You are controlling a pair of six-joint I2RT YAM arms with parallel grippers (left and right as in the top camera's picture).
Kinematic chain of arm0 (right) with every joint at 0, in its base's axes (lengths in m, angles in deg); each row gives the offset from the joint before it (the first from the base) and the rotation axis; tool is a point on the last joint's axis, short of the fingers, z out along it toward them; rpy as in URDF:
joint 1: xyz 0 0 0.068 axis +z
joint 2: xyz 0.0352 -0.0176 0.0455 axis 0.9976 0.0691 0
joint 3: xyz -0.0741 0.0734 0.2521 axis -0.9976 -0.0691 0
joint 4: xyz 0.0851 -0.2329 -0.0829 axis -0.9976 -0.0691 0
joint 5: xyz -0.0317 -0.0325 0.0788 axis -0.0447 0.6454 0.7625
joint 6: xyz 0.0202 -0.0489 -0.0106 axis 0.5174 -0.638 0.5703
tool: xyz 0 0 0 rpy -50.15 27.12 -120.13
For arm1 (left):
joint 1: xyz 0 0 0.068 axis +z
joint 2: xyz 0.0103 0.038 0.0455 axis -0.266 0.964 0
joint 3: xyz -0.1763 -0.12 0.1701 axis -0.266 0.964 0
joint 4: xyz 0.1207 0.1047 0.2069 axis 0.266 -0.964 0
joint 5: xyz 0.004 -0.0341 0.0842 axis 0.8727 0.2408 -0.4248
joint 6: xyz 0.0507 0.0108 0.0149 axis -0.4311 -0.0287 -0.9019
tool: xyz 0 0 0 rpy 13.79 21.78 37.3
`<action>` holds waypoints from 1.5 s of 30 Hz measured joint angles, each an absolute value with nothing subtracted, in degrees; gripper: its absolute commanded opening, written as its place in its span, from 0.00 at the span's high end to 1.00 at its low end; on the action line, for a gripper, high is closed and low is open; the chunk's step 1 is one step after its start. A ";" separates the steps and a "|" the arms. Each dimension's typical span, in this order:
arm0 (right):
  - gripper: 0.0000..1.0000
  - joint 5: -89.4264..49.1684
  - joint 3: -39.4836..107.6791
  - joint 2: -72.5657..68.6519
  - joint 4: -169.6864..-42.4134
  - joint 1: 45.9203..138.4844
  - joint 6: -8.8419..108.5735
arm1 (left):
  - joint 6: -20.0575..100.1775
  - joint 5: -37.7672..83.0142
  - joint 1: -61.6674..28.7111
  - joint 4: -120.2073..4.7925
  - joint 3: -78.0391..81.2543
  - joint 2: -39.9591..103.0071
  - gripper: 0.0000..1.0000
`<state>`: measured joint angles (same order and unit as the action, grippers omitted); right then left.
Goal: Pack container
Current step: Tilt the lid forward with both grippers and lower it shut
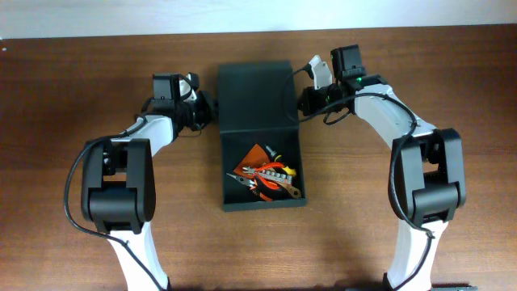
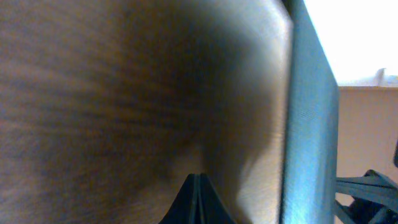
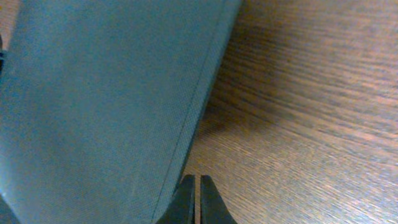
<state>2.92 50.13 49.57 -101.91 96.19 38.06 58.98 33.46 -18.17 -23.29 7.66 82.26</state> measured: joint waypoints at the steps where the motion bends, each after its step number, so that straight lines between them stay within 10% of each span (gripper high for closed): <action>1: 0.96 3.05 50.13 49.31 -101.91 96.13 37.87 | 58.96 34.12 -18.13 -23.29 7.05 82.26 0.98; 45: 0.96 3.09 50.24 25.64 -139.26 96.37 23.31 | 36.75 38.10 -18.39 -62.40 2.70 61.94 0.98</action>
<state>3.09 50.24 25.64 -139.26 96.37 23.31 36.75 38.10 -18.39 -62.40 2.70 61.94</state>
